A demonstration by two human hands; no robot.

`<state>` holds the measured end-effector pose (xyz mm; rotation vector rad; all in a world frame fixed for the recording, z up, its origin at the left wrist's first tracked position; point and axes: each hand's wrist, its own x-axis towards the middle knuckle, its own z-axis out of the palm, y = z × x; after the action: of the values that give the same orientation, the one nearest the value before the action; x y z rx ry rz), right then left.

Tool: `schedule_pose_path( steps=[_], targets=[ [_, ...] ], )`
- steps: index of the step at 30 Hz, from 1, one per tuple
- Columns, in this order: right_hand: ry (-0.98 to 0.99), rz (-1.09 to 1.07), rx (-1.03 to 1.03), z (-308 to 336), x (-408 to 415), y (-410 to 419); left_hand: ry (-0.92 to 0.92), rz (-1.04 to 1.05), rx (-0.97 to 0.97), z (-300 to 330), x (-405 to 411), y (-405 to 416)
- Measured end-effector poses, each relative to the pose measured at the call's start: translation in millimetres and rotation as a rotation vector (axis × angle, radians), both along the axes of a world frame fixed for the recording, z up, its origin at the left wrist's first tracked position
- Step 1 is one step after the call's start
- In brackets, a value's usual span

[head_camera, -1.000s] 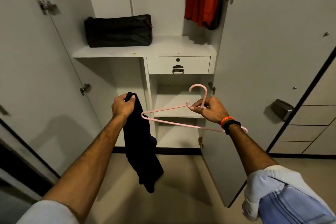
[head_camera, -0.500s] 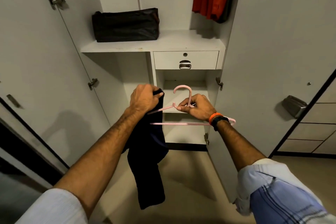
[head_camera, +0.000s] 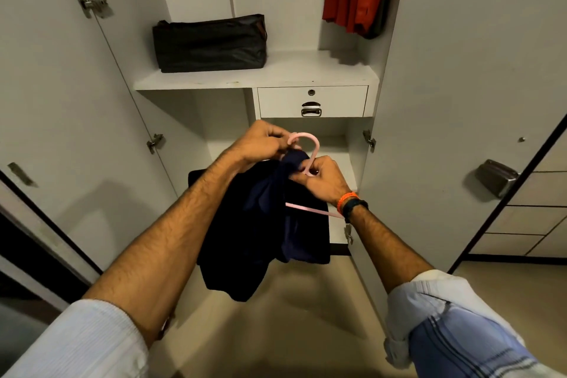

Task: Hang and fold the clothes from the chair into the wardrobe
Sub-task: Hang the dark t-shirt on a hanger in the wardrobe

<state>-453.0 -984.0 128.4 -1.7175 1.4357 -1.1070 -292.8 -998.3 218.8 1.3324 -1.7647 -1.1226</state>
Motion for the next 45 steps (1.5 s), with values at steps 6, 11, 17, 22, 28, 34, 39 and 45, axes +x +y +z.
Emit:
schedule_pose_path(
  steps=[6, 11, 17, 22, 28, 34, 39, 45],
  targets=[
    [0.018, -0.048, 0.006, -10.0, 6.7, -3.8, -0.200, -0.076, -0.108, 2.1, 5.2, 1.8],
    [0.001, -0.046, -0.015, -6.5, 5.8, -6.6, -0.438, -0.119, -0.108, -11.9, 20.7, 6.7],
    [-0.186, 0.082, 0.058, -1.7, 9.0, -4.0, -0.459, -0.006, -0.251, -33.6, 27.5, 9.1],
    [-0.484, 0.255, 0.421, 8.0, -4.3, 3.2, -0.420, 0.020, -0.355, -45.5, 37.2, 17.8],
    [-0.287, 0.253, 0.645, 4.1, -5.0, 0.6, -0.466, -0.093, -0.451, -45.3, 43.2, 25.1],
    [-0.033, 0.384, 0.587, 2.9, 8.3, -4.8, -0.464, -0.189, -0.462, -36.4, 49.6, 35.4],
    [0.028, 0.411, 0.533, -2.6, 21.4, -10.3, -0.430, -0.181, -0.479, -34.2, 57.2, 38.8],
    [-0.009, 0.449, 0.529, -4.4, 24.4, -10.6, -0.354, -0.145, -0.467, -33.6, 59.8, 38.8]
  ],
)
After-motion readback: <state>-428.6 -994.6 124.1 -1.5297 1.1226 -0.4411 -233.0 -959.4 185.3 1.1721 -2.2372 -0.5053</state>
